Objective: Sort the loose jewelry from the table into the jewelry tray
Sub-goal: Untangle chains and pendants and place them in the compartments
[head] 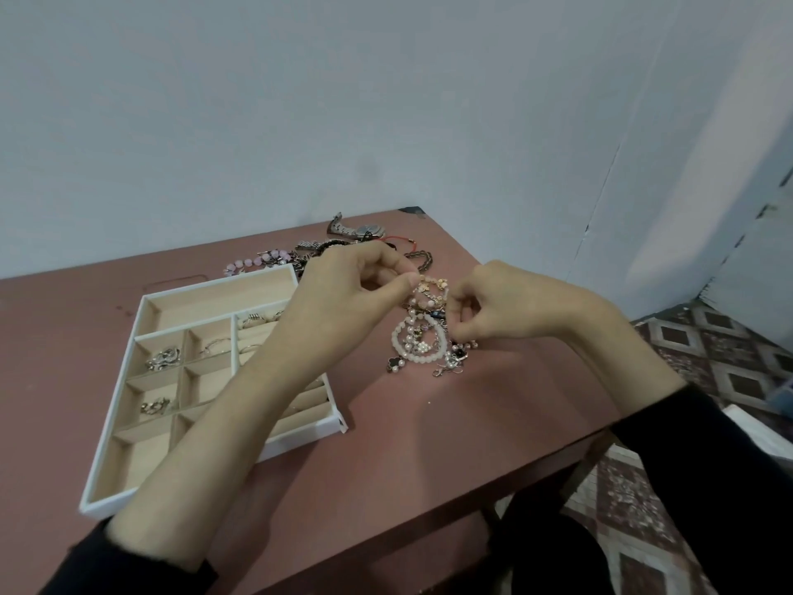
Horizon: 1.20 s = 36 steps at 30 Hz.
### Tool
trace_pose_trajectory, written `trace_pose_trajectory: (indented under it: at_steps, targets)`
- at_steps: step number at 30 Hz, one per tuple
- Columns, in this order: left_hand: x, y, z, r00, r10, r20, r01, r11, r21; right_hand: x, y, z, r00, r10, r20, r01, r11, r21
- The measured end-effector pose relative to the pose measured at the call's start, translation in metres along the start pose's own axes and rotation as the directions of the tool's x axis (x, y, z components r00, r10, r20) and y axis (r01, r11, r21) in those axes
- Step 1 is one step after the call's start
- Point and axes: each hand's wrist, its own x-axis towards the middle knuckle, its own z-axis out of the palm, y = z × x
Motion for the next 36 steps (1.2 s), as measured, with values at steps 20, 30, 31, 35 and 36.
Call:
trace_pose_trajectory:
  at_steps: [20, 30, 31, 35, 36]
  targets:
    - [0.006, 0.011, -0.049, 0.974, -0.060, -0.219, 0.020, 0.983, -0.182, 0.019, -0.052, -0.031, 0.902, 0.025, -0.430, 0.310, 0.656, 0.689]
    - [-0.004, 0.020, -0.120, 0.913, -0.031, -0.407, -0.034, 0.988, -0.152, 0.043, -0.130, -0.052, 0.875, -0.026, -0.484, 0.446, 0.436, 0.782]
    - [-0.007, 0.019, -0.127, 0.905, -0.036, -0.423, -0.028, 0.989, -0.145, 0.046, -0.138, -0.052, 0.876, -0.038, -0.481, 0.450, 0.425, 0.786]
    - [-0.022, 0.015, -0.150, 0.876, -0.066, -0.478, -0.002, 0.990, -0.140, 0.056, -0.169, -0.042, 0.884, -0.094, -0.458, 0.454, 0.407, 0.793]
    - [-0.026, 0.013, -0.154, 0.870, -0.073, -0.487, 0.005, 0.990, -0.139, 0.058, -0.175, -0.038, 0.889, -0.109, -0.446, 0.449, 0.406, 0.796]
